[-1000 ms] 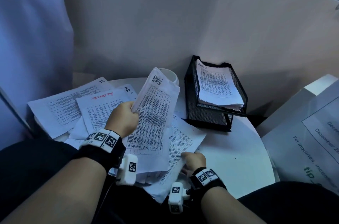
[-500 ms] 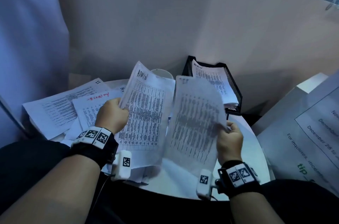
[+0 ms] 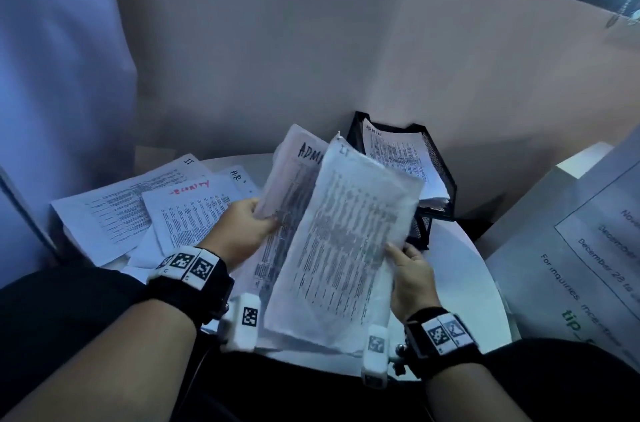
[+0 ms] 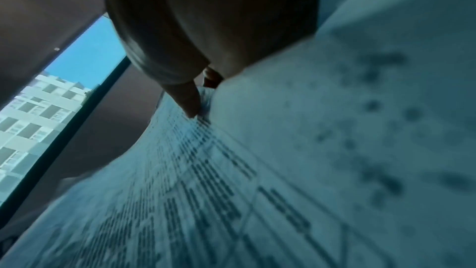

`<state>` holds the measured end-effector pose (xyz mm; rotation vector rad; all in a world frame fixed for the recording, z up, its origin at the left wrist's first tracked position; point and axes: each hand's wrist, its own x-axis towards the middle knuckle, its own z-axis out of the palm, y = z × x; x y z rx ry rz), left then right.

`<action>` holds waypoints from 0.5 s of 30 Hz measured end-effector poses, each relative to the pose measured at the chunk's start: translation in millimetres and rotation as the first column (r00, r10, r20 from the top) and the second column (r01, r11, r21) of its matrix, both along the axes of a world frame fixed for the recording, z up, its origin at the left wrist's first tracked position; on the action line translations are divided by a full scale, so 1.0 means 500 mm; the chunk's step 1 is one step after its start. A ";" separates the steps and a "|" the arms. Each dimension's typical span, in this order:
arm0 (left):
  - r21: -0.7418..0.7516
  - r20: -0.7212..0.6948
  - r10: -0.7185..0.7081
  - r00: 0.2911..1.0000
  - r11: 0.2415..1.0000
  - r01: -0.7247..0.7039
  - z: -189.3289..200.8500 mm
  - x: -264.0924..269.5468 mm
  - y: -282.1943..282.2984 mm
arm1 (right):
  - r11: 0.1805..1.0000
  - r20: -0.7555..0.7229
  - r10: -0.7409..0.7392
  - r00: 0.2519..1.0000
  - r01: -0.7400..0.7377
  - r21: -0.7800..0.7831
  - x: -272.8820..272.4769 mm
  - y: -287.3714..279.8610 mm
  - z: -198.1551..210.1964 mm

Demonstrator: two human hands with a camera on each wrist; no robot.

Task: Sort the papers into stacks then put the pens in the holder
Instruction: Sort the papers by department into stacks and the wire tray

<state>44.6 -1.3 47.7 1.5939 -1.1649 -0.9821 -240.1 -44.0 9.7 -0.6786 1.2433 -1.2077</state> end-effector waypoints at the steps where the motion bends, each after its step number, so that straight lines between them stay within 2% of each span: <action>1: 0.007 -0.051 -0.026 0.998 1.000 0.027 0.001 -0.002 0.001 | 0.999 0.025 0.037 0.999 -0.037 0.026 0.016 0.003 -0.008; 3: 0.033 -0.101 -0.050 0.994 0.998 0.053 0.002 -0.003 0.002 | 0.996 0.035 0.072 0.997 -0.074 0.046 0.047 0.004 -0.022; 7: 0.075 -0.198 -0.086 0.976 0.992 0.103 0.017 -0.003 0.007 | 0.998 -0.050 0.056 0.997 -0.056 -0.004 0.098 -0.012 -0.048; 8: 0.067 -0.185 -0.091 0.979 0.992 0.105 0.019 -0.002 0.007 | 0.999 -0.066 0.051 0.997 -0.052 -0.014 0.108 -0.019 -0.051; 11: 0.055 -0.008 -0.059 0.998 0.997 0.059 0.014 0.004 0.002 | 0.999 -0.105 0.040 0.994 -0.040 -0.002 0.128 -0.046 -0.061; 13: 0.076 0.085 0.020 0.996 0.997 -0.026 0.008 0.013 -0.005 | 0.999 -0.145 0.032 0.989 -0.028 0.025 0.137 -0.066 -0.067; 15: 0.087 0.119 0.112 0.987 0.989 -0.122 0.005 0.033 -0.013 | 0.998 -0.183 0.033 0.983 -0.024 0.051 0.141 -0.088 -0.081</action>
